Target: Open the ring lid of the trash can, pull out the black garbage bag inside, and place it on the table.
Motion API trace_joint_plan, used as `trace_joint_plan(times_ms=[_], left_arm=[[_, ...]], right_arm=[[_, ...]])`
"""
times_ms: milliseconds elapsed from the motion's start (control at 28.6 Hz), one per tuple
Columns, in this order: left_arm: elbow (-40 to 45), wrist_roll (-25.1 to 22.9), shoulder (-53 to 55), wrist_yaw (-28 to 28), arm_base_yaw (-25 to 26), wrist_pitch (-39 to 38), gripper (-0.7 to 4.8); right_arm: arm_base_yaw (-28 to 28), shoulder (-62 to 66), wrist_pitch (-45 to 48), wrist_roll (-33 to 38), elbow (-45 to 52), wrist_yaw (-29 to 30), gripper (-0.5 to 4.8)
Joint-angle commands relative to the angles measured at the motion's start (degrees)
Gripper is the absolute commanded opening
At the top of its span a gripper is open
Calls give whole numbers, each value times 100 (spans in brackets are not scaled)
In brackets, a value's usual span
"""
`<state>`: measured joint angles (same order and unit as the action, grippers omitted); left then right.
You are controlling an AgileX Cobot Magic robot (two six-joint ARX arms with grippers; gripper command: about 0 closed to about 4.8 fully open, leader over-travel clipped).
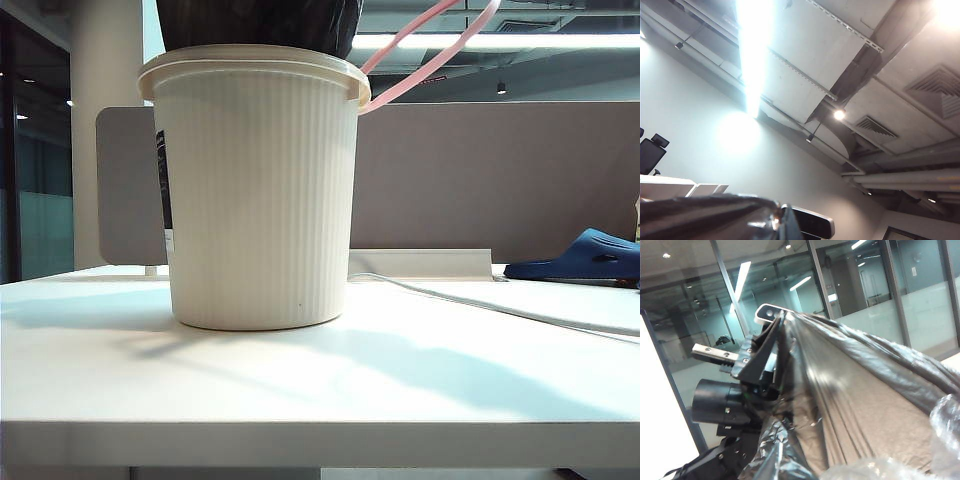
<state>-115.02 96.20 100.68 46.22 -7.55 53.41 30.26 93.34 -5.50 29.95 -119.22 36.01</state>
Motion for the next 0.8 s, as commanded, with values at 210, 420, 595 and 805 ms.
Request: trace_joint_plan(times_ms=[210,420,595,805], left_arm=[[-522,-39,-37,-192,0,-396,-6],[-769,-61,-37,-319,-61,-669,-6],[-1154,-212,-37,-391,-227,-918,-6],[-1410,-417,-37,-426,-452,-1163,-6]], right_arm=[[4,-20,136,46,-417,-2,-1],[4,48,55,155,-695,55,-1],[4,48,61,199,-745,125,-1],[4,46,81,306,-911,190,-1]])
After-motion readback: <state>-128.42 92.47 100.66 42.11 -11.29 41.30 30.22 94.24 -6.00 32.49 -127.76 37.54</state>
